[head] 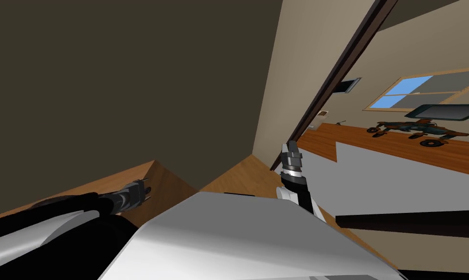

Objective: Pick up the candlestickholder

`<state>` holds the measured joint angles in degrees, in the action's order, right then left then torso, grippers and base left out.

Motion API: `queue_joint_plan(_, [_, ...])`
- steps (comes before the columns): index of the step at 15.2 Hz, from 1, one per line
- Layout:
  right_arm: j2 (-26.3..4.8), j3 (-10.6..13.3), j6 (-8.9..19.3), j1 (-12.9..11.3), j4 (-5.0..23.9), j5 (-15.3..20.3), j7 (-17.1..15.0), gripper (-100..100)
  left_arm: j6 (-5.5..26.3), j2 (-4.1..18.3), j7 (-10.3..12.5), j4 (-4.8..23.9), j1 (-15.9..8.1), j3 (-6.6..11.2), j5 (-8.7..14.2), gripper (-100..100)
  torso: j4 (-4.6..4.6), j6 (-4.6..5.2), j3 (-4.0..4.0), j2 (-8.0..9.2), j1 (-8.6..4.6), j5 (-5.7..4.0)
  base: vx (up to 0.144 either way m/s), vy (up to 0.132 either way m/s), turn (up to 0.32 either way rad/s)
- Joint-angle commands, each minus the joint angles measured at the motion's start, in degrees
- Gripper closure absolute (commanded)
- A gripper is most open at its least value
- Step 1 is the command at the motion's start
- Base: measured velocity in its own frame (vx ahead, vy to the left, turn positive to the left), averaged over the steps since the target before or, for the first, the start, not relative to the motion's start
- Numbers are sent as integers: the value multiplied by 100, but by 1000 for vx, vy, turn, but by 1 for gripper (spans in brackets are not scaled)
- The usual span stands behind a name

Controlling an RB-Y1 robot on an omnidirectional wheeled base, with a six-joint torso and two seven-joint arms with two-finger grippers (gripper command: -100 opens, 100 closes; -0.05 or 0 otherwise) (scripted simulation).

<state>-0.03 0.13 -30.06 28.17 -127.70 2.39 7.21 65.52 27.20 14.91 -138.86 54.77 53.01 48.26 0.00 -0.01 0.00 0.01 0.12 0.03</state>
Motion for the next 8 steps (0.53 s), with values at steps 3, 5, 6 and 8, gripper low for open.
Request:
queue_joint_plan(3, [0, 0, 0, 0, 0, 0, 0, 0, 489, 44, 68, -211, 144, 256, 184, -100, 0, 1, 1, 1, 0, 0, 5, 34, -86])
queue_joint_plan(5, [0, 0, 0, 0, 0, 0, 0, 0, 703, 60, 90, -320, 212, 366, 264, -100, 1, 1, 2, 3, 5, 0, -1, 54, -88])
queue_joint_plan(6, [0, 0, 0, 0, 0, 0, 0, 0, 731, 60, 90, -320, 212, 366, 264, -100, 1, 1, 2, 4, 9, 1, -2, 59, -64])
queue_joint_plan(8, [0, 0, 0, 0, 0, 0, 0, 0, 903, 71, 109, -436, 275, 464, 331, -100, 1, 1, 3, 6, 13, 2, -10, 62, -56])
